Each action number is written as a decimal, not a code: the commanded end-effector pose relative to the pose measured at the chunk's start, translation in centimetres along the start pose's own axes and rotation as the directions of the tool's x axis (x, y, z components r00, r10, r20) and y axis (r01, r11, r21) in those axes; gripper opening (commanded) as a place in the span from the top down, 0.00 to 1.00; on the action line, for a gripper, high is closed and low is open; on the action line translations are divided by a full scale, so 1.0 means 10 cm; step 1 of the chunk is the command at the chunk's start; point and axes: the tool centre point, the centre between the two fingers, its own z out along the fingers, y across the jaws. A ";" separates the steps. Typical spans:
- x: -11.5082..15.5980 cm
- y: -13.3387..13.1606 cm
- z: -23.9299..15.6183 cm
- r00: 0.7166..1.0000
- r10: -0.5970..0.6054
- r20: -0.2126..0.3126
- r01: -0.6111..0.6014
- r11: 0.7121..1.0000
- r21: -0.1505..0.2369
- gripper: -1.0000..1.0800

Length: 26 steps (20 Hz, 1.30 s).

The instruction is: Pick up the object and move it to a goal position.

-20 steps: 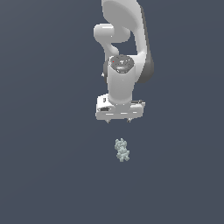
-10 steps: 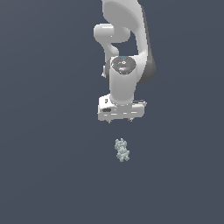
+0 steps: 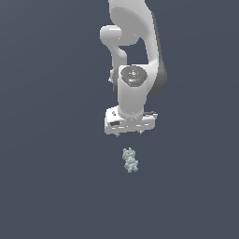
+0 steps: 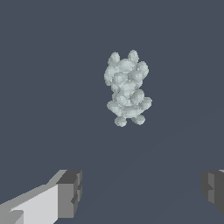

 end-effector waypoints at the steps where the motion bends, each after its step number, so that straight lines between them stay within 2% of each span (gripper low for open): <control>1: 0.09 0.00 0.04 1.000 -0.011 0.000 0.011 1.000 -0.002 0.04; 14: 0.64 0.01 0.34 0.996 -0.084 -0.002 0.084 0.996 -0.015 0.04; 26: 0.78 0.01 0.44 0.995 -0.104 -0.001 0.104 0.994 -0.018 0.04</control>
